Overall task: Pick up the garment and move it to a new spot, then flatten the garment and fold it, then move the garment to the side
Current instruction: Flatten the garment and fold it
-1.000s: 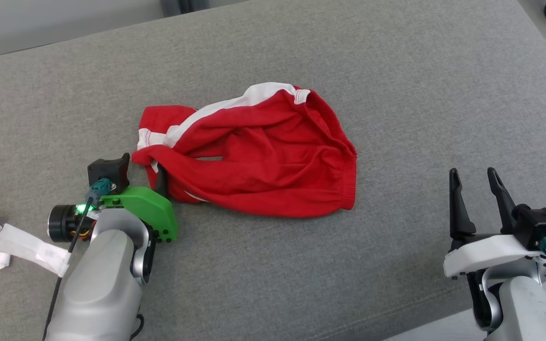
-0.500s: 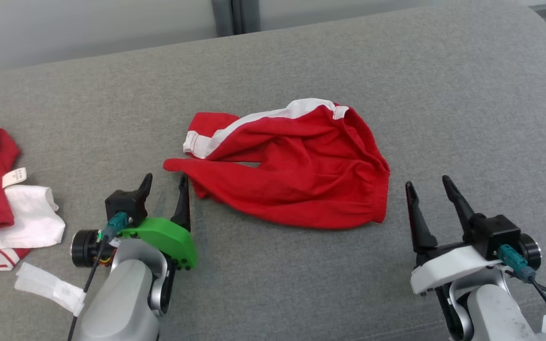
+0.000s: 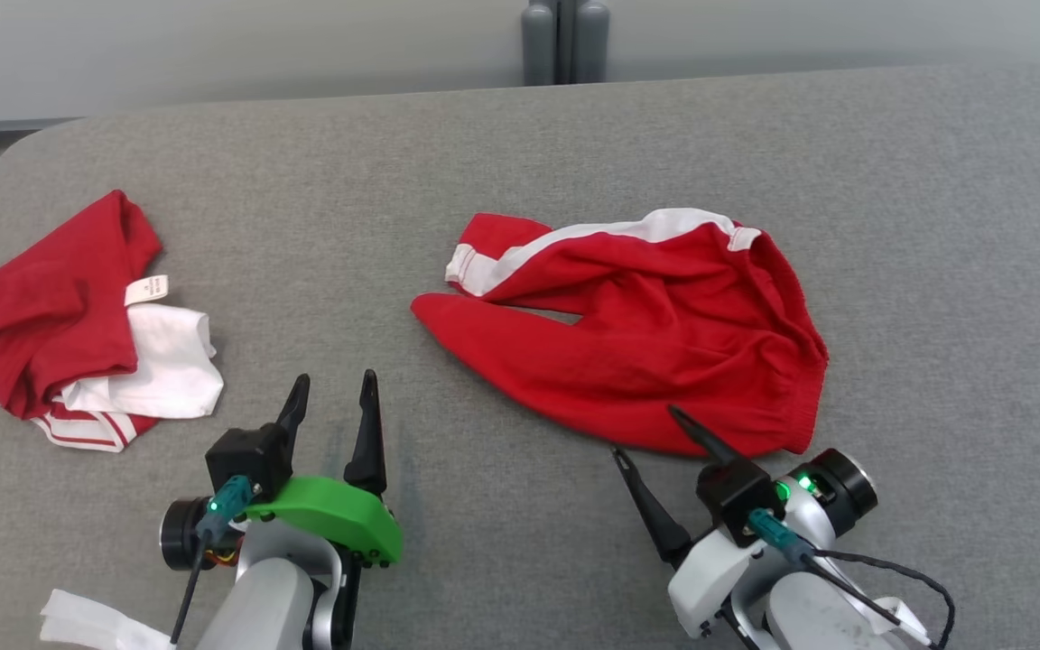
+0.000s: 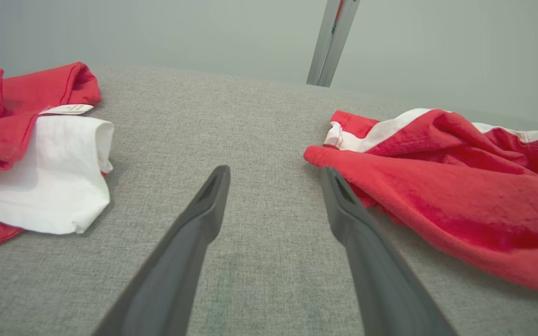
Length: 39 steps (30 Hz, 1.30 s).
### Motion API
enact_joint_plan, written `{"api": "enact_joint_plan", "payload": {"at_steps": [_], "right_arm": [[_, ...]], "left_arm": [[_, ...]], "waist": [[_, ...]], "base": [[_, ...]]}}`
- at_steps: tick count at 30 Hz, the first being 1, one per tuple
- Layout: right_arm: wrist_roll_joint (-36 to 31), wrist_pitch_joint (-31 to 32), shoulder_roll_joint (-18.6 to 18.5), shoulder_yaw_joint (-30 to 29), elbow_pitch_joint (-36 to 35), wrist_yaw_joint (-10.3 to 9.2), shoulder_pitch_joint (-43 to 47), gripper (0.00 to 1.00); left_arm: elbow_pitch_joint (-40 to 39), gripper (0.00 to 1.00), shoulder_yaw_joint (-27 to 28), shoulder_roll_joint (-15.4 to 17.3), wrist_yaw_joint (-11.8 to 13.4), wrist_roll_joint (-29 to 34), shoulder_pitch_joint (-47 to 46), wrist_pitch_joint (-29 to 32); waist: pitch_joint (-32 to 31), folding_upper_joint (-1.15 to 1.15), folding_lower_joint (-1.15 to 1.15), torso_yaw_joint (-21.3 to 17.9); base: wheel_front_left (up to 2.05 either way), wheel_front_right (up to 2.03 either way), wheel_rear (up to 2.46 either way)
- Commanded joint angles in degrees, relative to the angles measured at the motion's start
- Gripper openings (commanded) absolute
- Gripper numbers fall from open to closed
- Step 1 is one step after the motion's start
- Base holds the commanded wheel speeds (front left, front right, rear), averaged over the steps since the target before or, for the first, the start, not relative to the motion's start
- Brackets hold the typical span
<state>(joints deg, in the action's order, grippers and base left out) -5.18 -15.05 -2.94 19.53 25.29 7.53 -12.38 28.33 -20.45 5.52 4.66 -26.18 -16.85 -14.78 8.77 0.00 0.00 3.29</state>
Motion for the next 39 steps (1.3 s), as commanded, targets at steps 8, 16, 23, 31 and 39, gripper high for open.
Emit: {"api": "enact_joint_plan", "payload": {"at_steps": [8, 16, 23, 31, 39], "right_arm": [[-8.46, -0.20, -0.83, -0.16, 11.60, -0.08, -6.49, 1.00], [-7.55, -0.20, -0.27, -2.42, 13.43, -0.08, -8.60, 0.00], [-4.22, -0.19, -0.09, -3.98, 4.99, -0.08, -6.84, 0.00], [-1.40, -0.20, -3.43, -9.07, 7.76, -0.08, -12.09, 0.00], [-1.16, -0.20, -7.91, -10.18, 18.06, -0.08, -19.95, 0.00]], "left_arm": [[-5.34, 1.00, -0.64, -0.82, 1.13, 0.02, 3.47, -0.39], [-6.52, 1.00, -0.41, -0.64, 1.85, 0.08, 4.48, -0.44], [-6.88, 1.00, -0.52, -0.15, 1.97, 0.09, 5.02, -0.45], [-7.26, 1.00, -1.56, -0.31, 1.83, 0.29, 4.59, -0.15], [-7.59, 1.00, -2.89, -0.75, 1.60, 0.54, 3.38, -0.08]], "waist": [[1.10, 0.00, 0.00, 5.79], [1.11, 0.00, 0.00, 6.88], [0.55, 0.00, 0.00, 5.01], [1.34, 0.00, 0.00, 5.15], [3.43, 0.00, 0.00, 8.13]], "base": [[0.00, 0.00, 0.00], [0.00, 0.00, 0.00], [0.00, 0.00, 0.00], [0.00, 0.00, 0.00], [0.00, 0.00, 0.00]]}}
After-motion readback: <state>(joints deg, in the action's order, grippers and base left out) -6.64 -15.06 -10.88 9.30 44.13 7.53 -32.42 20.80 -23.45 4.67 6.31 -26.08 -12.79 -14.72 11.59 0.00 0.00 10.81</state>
